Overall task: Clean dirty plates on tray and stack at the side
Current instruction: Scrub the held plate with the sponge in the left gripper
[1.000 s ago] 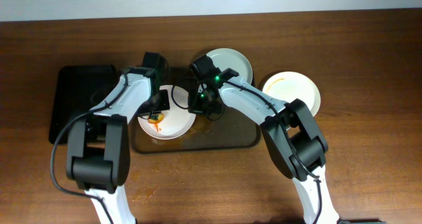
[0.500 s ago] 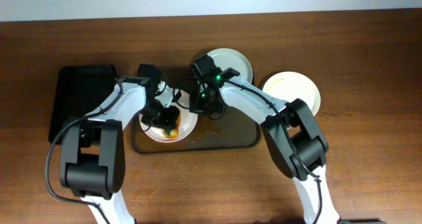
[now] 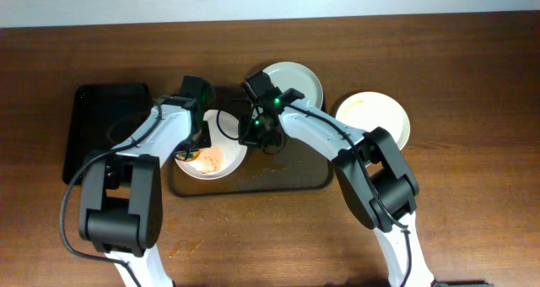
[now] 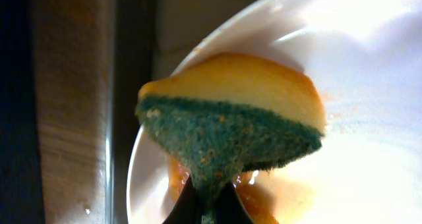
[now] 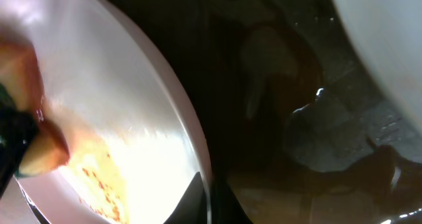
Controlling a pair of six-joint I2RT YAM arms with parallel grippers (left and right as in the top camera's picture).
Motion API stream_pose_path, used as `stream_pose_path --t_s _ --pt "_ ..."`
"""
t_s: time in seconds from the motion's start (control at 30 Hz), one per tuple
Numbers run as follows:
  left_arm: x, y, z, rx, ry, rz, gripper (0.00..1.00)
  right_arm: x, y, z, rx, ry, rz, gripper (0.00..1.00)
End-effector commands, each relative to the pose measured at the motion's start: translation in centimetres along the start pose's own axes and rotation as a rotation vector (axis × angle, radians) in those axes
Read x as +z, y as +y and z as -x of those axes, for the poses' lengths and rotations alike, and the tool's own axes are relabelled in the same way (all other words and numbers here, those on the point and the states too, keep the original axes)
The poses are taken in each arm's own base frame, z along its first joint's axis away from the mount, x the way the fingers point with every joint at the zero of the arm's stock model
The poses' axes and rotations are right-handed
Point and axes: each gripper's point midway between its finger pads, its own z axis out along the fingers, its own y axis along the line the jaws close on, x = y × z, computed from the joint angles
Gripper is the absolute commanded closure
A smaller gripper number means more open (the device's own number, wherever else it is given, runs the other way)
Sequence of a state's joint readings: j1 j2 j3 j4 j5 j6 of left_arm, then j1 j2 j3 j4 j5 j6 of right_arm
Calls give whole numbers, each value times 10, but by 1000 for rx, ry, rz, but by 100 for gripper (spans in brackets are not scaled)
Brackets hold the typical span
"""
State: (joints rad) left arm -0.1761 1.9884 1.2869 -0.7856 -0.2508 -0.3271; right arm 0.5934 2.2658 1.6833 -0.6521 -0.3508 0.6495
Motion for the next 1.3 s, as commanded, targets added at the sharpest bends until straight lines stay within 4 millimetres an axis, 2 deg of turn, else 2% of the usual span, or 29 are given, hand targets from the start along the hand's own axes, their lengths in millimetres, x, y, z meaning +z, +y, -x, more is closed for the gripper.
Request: stream_pose_path --t_s 0.0,0.03,0.13,0.2,0.3,0.37,0.43,0.5,0.53,0.63,0.77,0.8,0.83,0.9,0.97,1.03,1.13,1.23,1.27 --pt "12 -64 -74 253 292 -457 100 7 -8 1 2 8 -20 96" --pt "0 -81 -80 332 295 -606 100 7 -8 1 2 8 -20 96" --pt "-18 -102 -83 430 262 -784 100 7 -8 1 2 8 -20 96" --pt "-19 -106 -79 453 230 -809 99 7 -8 1 2 7 -20 96" --pt "-14 -110 -62 431 165 -792 100 7 -8 1 2 7 -20 96" --pt "3 -98 -42 313 127 -650 100 7 -8 1 2 7 -20 96" --pt "26 -65 -8 137 30 -387 100 7 -8 1 2 8 -20 96" --pt "35 -33 12 -28 -43 -180 99 7 -8 1 2 7 -20 96" --pt "37 -15 16 -121 -66 -80 99 7 -8 1 2 7 -20 96" --pt "37 22 9 -271 -74 121 99 7 -8 1 2 7 -20 96" --pt "35 32 -28 -215 74 177 100 7 -8 1 2 7 -20 96" --pt "34 25 -40 -139 136 130 100 7 -8 1 2 7 -20 96" --pt "32 4 -56 -12 227 -7 100 7 -8 1 2 7 -20 96" --pt "22 -32 -79 121 334 -247 100 7 -8 1 2 8 -20 96" --pt "2 -70 -89 269 356 -532 100 7 -7 1 -5 12 -14 96" --pt "-17 -95 -93 366 337 -740 99 7 -7 1 -5 12 -14 96" --pt "-23 -105 -87 386 296 -812 100 7 -7 1 -5 12 -14 96" --pt "-18 -110 -63 335 213 -814 99 7 -7 0 -5 13 -14 96" --pt "-15 -110 -47 274 166 -809 100 7 -7 0 -5 13 -15 96"
